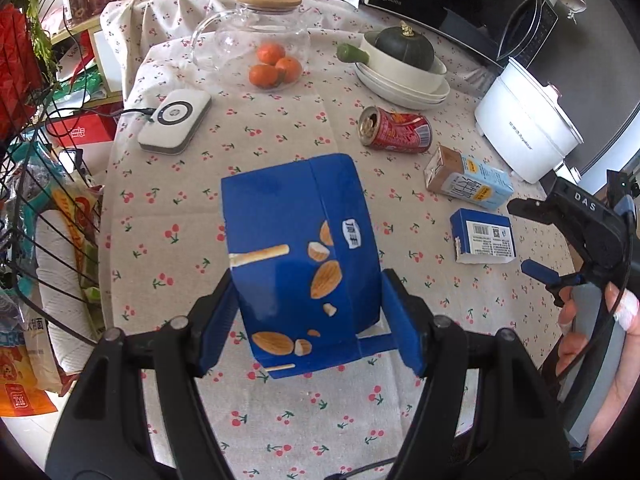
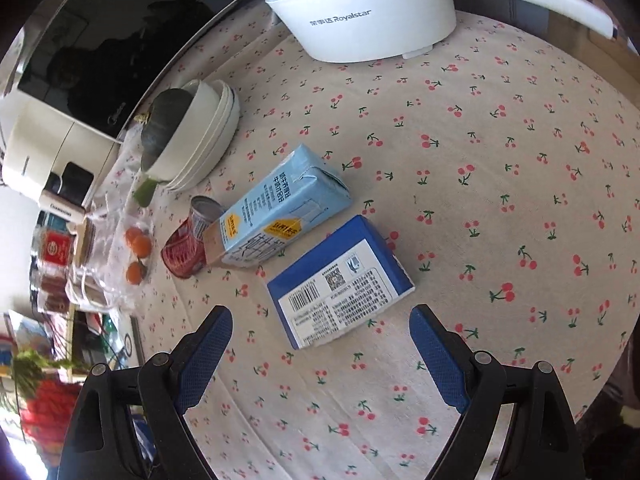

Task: Collect trash
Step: 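Grasp the blue almond box with the left gripper while the right gripper grasps the small blue box, then carry both blue boxes over the bin and open the grippers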

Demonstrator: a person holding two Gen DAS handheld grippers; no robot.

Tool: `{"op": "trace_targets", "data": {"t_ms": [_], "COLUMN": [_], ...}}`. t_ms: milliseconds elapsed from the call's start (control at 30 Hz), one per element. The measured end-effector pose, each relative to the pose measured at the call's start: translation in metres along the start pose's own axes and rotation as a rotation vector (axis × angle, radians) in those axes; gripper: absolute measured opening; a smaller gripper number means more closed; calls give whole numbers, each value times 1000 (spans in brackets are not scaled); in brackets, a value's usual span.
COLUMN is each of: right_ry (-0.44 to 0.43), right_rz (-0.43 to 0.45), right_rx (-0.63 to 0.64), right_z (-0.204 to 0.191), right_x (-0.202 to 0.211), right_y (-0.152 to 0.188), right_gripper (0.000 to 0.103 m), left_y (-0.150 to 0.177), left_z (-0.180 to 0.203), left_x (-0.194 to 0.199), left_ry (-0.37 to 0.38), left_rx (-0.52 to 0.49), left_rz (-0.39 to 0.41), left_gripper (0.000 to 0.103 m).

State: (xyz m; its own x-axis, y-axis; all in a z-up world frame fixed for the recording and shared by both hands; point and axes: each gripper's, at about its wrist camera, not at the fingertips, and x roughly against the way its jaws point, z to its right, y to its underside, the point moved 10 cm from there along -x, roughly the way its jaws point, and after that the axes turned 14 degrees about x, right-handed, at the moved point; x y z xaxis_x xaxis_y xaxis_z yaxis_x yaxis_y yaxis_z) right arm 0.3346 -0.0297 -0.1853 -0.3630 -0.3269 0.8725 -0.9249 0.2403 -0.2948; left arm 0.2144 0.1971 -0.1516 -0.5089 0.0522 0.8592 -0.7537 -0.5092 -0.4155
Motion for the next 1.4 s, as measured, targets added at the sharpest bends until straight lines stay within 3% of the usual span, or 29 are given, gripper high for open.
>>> {"op": "trace_targets", "data": {"t_ms": [367, 500, 567, 733, 1033, 1400], "right_ry": [278, 363, 379, 320, 260, 258], "right_rz": [53, 56, 54, 17, -3, 39], "right_rx": [-61, 46, 93, 191, 396, 595], "right_z": [11, 11, 10, 11, 25, 62], "right_x": [-43, -47, -46, -39, 3, 85], "right_y": [-12, -11, -10, -2, 22, 48], "right_gripper": [92, 89, 79, 67, 66, 66], "left_y": [-9, -9, -9, -5, 18, 49], "left_z": [-18, -22, -23, -18, 8, 53], "left_x": [1, -2, -2, 2, 15, 38], "left_ry": [-5, -11, -13, 14, 62, 157], "left_rx": [16, 17, 18, 27, -6, -44], "left_rz": [6, -2, -2, -15, -33, -49], "left_gripper": [71, 71, 71, 71, 71, 71]}}
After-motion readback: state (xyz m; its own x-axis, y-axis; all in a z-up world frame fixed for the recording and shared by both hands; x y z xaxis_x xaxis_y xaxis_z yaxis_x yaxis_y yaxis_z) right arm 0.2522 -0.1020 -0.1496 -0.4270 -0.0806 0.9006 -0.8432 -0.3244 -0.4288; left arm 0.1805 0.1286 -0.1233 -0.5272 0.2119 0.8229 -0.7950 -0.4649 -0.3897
